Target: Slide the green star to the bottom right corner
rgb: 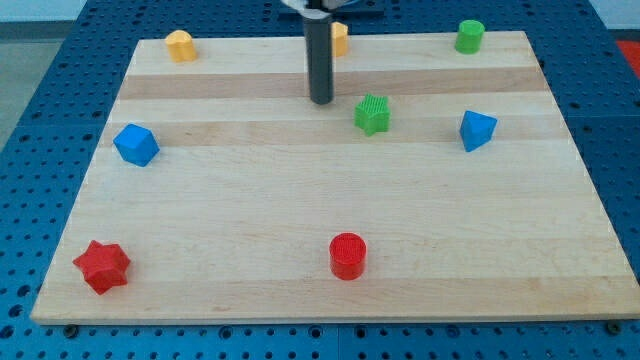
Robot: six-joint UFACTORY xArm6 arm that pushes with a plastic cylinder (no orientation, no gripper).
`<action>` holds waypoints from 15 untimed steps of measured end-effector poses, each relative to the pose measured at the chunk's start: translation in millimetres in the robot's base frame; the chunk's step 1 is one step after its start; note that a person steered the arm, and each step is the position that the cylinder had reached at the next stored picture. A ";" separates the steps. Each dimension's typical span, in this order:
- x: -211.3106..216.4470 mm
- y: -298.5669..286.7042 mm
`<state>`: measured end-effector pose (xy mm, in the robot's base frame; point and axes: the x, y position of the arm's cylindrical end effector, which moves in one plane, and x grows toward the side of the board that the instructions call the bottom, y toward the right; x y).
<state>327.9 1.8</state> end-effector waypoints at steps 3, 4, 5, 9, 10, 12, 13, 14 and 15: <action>65.0 36.8; 49.6 36.8; 17.5 37.7; 109.3 92.1; 83.2 86.0; 102.1 43.6; 133.6 70.0; 172.2 105.2; 184.6 124.3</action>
<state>512.5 126.1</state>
